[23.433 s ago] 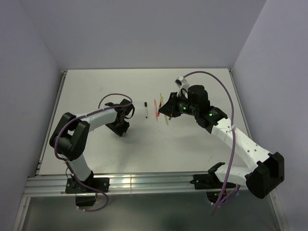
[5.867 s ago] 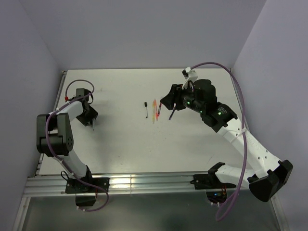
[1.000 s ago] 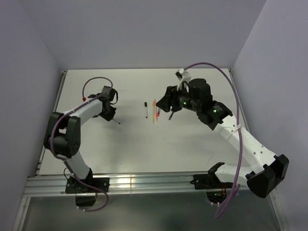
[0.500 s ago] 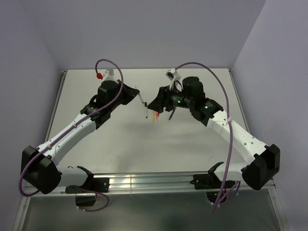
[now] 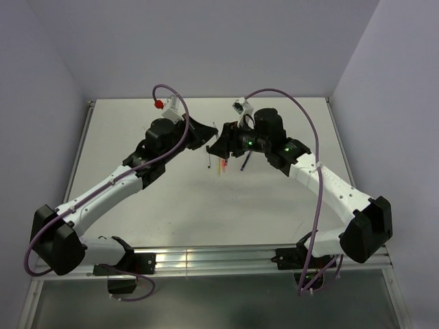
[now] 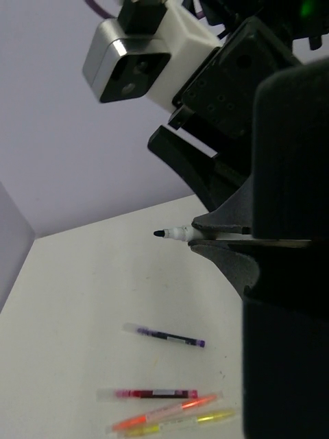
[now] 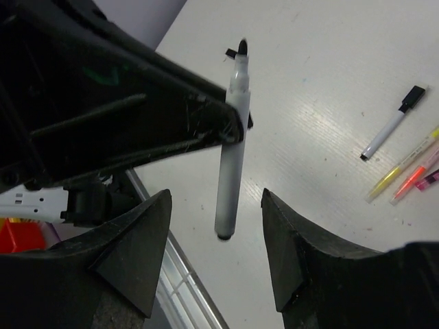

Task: Insert the pens into the pen caps
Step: Pick up the pen from the center of the board.

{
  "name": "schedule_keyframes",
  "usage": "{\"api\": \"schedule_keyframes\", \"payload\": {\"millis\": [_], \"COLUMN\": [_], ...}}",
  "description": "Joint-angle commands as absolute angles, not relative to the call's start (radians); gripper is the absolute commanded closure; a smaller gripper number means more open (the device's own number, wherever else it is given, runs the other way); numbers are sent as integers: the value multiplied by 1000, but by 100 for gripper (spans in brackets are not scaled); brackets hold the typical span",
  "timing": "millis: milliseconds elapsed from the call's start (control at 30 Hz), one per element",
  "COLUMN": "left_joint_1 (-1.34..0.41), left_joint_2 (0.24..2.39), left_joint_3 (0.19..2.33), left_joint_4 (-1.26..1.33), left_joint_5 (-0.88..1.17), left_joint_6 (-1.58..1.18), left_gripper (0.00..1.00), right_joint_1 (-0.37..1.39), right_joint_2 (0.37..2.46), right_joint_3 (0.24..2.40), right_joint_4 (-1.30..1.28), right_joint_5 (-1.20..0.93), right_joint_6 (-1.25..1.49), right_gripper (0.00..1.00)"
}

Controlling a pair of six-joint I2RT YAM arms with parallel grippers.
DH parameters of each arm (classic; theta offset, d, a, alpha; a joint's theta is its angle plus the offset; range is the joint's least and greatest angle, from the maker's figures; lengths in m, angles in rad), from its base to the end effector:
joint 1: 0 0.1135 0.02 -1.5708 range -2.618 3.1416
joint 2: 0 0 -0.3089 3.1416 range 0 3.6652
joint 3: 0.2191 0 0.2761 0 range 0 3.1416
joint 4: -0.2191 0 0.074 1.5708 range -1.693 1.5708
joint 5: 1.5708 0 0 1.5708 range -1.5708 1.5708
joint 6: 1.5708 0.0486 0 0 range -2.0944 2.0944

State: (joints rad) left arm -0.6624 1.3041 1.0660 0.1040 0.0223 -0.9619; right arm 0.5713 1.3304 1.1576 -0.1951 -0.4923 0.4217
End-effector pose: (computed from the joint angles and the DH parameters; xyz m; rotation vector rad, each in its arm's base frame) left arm 0.2644 -0.2076 0.3898 -0.2601 1.8461 -1.1971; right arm 0.2662 0.1984 0.3843 -0.5021 2.0035 1.1150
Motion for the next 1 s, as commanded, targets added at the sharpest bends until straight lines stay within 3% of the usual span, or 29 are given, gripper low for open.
{"api": "schedule_keyframes", "payload": {"millis": [0, 400, 500, 533, 667, 733, 833, 867, 967], "left_joint_1": [-690, -756, -767, -769, -778, -781, -782, -782, -781], "left_joint_2": [1295, 1308, 1318, 1321, 1330, 1336, 1328, 1324, 1313], "left_joint_3": [1058, 1046, 1040, 1040, 1043, 1052, 1074, 1081, 1136], "left_joint_4": [184, 230, 242, 244, 255, 238, 200, 189, 134], "left_joint_5": [54, 68, 69, 83, 94, 89, 43, 16, 5], "left_joint_6": [-939, -948, -954, -957, -956, -948, -930, -925, -890], "left_gripper": [100, 100, 99, 100, 100, 100, 85, 69, 47], "right_joint_1": [554, 525, 515, 512, 506, 506, 506, 508, 506], "right_joint_2": [1313, 1270, 1252, 1247, 1243, 1239, 1232, 1230, 1223], "right_joint_3": [1198, 1164, 1151, 1147, 1150, 1150, 1149, 1149, 1149], "right_joint_4": [-152, -126, -117, -115, -133, -140, -147, -156, -173], "right_joint_5": [-471, -463, -453, -445, -419, -413, -411, -410, -394], "right_joint_6": [413, 445, 453, 454, 449, 446, 446, 442, 439], "right_gripper": [38, 53, 66, 77, 100, 100, 100, 100, 100]}}
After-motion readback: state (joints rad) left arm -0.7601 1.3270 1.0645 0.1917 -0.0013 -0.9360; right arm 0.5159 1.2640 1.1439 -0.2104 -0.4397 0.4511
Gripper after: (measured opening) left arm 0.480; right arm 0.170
